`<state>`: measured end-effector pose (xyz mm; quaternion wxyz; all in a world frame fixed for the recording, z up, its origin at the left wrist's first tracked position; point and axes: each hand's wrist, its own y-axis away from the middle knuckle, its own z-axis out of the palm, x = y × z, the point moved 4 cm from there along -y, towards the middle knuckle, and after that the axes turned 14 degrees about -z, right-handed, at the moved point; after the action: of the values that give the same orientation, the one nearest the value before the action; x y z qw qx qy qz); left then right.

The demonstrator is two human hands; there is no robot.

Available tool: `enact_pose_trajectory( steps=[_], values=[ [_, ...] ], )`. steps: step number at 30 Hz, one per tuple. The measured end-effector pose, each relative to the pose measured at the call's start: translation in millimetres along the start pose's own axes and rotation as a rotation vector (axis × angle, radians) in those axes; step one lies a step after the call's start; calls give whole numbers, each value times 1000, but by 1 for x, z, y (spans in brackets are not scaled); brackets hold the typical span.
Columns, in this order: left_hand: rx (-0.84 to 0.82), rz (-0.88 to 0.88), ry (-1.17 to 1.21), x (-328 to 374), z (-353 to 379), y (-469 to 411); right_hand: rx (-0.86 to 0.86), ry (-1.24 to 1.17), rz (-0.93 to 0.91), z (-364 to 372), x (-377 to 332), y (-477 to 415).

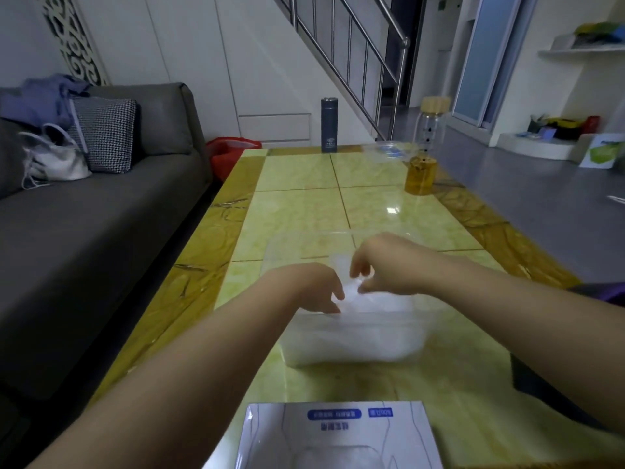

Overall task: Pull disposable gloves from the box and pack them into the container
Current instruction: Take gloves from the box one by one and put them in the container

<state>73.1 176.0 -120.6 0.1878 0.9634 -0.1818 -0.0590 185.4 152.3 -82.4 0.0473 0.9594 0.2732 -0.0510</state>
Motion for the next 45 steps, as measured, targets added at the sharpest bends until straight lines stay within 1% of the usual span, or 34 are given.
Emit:
enact_pose_trajectory(
  steps=[1, 2, 3, 4, 6, 8, 9, 10, 12, 14, 15, 16, 17, 19, 21, 23, 26, 27, 28, 29, 31, 34, 36, 40, 42, 43, 45],
  values=[
    [-2, -1, -6, 1, 3, -4, -171, -57, 30, 14, 1, -2],
    [-8, -6, -6, 2, 7, -7, -330, -63, 74, 28, 5, -3],
    [-18, -16, -3, 2, 10, -9, -449, -37, 117, 37, 10, -3],
    [-27, -27, -1, 1, 12, -11, -516, 2, 148, 43, 14, -3],
    [-27, -44, 1, -2, 14, -15, -547, 62, 174, 48, 18, -4],
    [10, -44, 34, -5, 7, -12, -524, 123, 156, 45, 16, -2],
    [51, -43, 72, -7, 1, -6, -470, 147, 135, 38, 11, 2],
    [106, -36, 113, -10, -8, -1, -380, 141, 120, 28, 7, 5],
    [242, -16, 180, -17, -24, 22, -115, 80, 85, 1, -6, 20],
    [402, 3, 243, -26, -35, 49, 152, 57, 2, -28, -25, 38],
    [478, 19, 277, -30, -36, 67, 226, 30, -65, -36, -39, 50],
    [545, 41, 308, -34, -34, 84, 236, -18, -134, -38, -54, 59],
    [598, 69, 338, -36, -30, 100, 185, -67, -202, -34, -69, 69],
    [648, 117, 386, -38, -14, 133, -10, -79, -332, -10, -99, 88],
    [599, 133, 395, -36, 8, 155, -194, 27, -403, 24, -118, 101],
    [420, 115, 355, -30, 34, 167, -260, 148, -428, 51, -123, 107],
    [73, 22, 248, -23, 75, 177, -259, 215, -450, 72, -122, 108],
    [-3, -6, 211, -21, 85, 180, -222, 188, -432, 77, -121, 106],
    [-41, -19, 191, -20, 91, 182, -180, 132, -385, 79, -121, 104],
    [-48, -22, 190, -19, 95, 184, -119, 90, -351, 81, -120, 102],
    [-40, -18, 201, -18, 97, 186, -42, 114, -340, 84, -121, 100],
    [-48, -22, 210, -19, 97, 188, -38, 97, -370, 73, -128, 106],
    [-52, -27, 205, -18, 95, 187, -11, 208, -453, 51, -134, 112],
    [-50, -47, 203, -18, 96, 183, -39, 350, -532, 10, -145, 116],
    [-49, -51, 199, -18, 98, 180, -38, 401, -524, -4, -145, 118],
    [-42, -49, 188, -18, 98, 179, -12, 407, -515, -13, -146, 119],
    [-30, -45, 168, -18, 98, 179, 111, 379, -481, -35, -145, 120]
  ],
)
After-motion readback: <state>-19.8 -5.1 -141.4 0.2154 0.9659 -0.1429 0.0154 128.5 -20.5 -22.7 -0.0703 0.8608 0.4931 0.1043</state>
